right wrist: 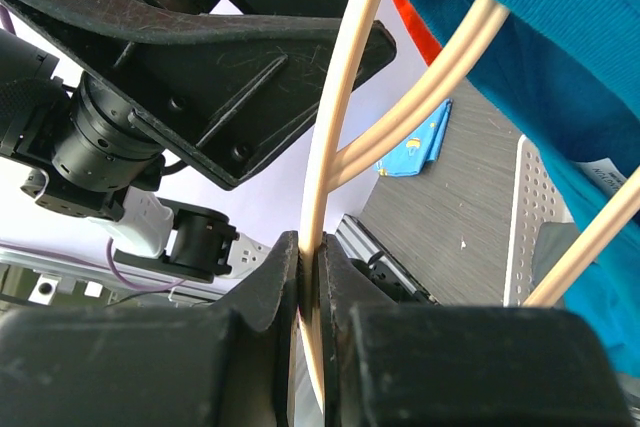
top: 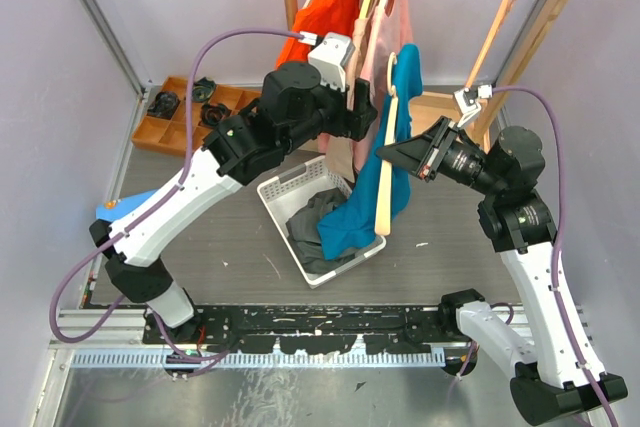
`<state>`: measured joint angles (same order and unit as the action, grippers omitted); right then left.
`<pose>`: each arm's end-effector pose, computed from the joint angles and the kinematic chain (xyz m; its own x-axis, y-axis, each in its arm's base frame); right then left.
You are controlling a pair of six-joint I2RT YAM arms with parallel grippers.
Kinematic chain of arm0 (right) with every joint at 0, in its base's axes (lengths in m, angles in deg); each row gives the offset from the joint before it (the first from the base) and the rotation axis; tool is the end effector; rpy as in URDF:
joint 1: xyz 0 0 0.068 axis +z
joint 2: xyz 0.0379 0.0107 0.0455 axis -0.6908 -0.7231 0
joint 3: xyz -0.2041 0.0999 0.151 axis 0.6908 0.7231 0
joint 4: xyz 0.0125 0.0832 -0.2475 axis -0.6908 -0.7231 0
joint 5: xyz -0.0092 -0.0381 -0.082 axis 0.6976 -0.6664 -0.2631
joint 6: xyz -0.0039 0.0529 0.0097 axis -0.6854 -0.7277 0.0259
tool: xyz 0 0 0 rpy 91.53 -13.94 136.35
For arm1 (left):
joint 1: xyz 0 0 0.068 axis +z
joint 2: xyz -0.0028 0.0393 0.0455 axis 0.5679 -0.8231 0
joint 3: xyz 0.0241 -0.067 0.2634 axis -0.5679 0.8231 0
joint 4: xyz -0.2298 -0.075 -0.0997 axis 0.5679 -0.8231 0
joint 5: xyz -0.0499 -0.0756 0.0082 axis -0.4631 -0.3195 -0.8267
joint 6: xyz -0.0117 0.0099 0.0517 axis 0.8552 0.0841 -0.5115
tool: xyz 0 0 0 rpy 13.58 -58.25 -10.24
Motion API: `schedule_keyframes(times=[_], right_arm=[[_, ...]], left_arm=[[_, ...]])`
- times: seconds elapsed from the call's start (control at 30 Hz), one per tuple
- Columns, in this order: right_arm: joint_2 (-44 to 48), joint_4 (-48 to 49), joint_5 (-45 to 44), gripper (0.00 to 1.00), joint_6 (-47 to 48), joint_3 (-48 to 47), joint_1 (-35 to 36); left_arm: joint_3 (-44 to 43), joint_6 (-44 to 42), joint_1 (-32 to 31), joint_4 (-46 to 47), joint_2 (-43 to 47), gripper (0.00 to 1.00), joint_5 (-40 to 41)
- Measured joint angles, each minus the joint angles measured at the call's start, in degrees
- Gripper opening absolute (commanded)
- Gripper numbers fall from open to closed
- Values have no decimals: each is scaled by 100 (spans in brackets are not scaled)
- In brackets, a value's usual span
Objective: Remove the t-shirt from the hanger
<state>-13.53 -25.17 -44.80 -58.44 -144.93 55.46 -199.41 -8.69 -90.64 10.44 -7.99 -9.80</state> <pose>0.1537 0.0571 0.4400 -0.6825 0.4784 -0.5526 -0.4609 0.3051 0.8333 0.2042 -0.2869 0.4972 -0.2913 -0.0270 -0.9562 0.6068 0.7675 -0.2066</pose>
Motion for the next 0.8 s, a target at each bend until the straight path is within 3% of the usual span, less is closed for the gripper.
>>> schedule_keyframes(times=[0.8], right_arm=[[-90,11,-61,1,111,0,0]], left_arm=[[-616,94,120,85,-605,76,-603]])
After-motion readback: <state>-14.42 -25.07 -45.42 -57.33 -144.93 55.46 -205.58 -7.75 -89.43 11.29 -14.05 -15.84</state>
